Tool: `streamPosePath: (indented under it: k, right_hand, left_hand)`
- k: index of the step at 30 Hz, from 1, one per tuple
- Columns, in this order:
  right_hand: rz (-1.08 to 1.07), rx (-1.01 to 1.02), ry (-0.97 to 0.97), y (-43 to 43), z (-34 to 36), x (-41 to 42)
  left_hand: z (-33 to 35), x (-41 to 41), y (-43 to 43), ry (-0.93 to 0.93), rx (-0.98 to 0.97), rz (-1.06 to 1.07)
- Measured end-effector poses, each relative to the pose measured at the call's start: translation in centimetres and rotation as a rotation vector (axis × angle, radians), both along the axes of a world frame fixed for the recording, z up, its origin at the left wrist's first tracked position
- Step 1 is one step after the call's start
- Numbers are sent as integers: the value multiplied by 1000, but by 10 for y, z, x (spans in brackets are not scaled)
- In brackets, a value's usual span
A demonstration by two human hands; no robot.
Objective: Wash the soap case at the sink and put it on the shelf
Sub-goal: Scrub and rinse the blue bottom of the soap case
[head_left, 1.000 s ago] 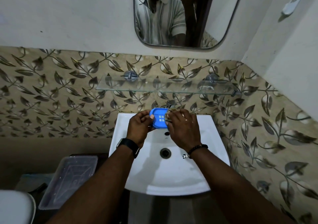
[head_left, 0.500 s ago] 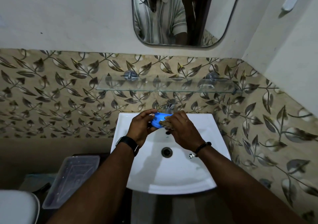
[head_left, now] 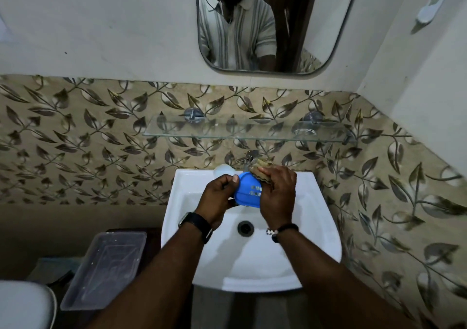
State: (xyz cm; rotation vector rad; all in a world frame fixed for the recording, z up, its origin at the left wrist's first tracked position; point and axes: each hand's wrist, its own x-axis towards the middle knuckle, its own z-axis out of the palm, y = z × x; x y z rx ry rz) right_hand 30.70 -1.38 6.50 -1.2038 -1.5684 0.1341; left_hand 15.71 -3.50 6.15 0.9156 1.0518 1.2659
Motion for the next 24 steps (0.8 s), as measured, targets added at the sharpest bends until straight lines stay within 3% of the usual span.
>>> streamPosePath:
  k: [3,10,17,20,24]
  right_hand:
    - [-39,140,-128,-10,-11,-8]
    - [-74,244,-362,-11,-23,13]
    - [270,257,-469,-25,-23,-8]
    - [115,251,-527,-13,-12,3]
    - [-97,-5,-486,-5,-4,16]
  left_hand:
    - [-4,7,-3,-62,-57,55]
    - [-4,18,-12,-291,-146,166]
    - [1,15,-7,-422,-187,166]
    - [2,10,-5,-319,-151,175]
    - [1,9,-9,-297,-134,225]
